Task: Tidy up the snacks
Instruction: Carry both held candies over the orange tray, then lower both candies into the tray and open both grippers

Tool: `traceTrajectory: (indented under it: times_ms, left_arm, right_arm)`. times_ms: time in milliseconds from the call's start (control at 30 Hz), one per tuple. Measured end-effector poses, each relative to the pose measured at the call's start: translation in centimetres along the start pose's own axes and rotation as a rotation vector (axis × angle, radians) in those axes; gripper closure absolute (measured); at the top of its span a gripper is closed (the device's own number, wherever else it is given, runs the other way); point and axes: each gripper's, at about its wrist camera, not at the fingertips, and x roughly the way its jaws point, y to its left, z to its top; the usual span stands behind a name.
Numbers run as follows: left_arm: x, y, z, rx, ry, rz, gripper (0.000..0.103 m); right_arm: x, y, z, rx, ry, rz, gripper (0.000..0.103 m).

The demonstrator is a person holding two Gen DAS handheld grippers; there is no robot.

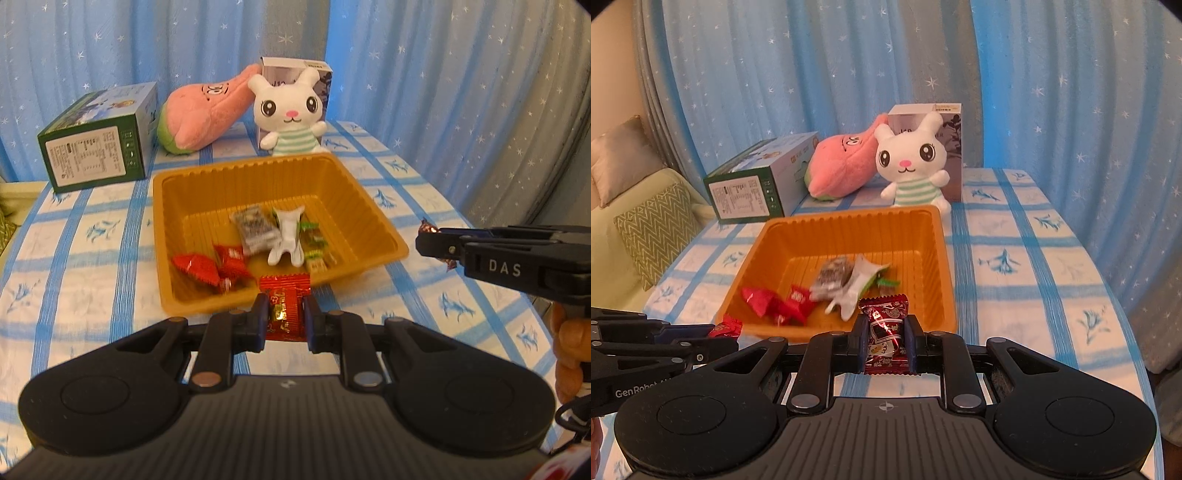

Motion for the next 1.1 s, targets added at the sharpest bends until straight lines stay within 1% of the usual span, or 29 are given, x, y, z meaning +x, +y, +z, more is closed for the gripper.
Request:
traceTrajectory:
  times_ms: [233, 467, 700, 1100]
  left_arm:
    - [1.8, 1.3, 2.9, -0.005, -0.008, 0.012, 0.085]
    - [3.4, 2.6, 4.7, -0.012, -0.001, 0.027, 0.085]
    - [4.7, 3.7, 5.5, -0.024, 0.012, 0.034, 0.085]
    - [6.4, 4.7, 5.9, -0.035, 0.03, 0.039, 0.085]
  right_arm:
    - [2.7, 0.1, 2.6, -0.004, 0.011, 0.016, 0.082]
    - [5.3, 0.4, 3.9, -0.005, 0.037, 0.023, 0.082]
    - [6.8, 0.3, 4.0, 0.012, 0.061, 0.028, 0.082]
    - [7.8, 0.2, 4.3, 0.015, 0.071, 0.028, 0.082]
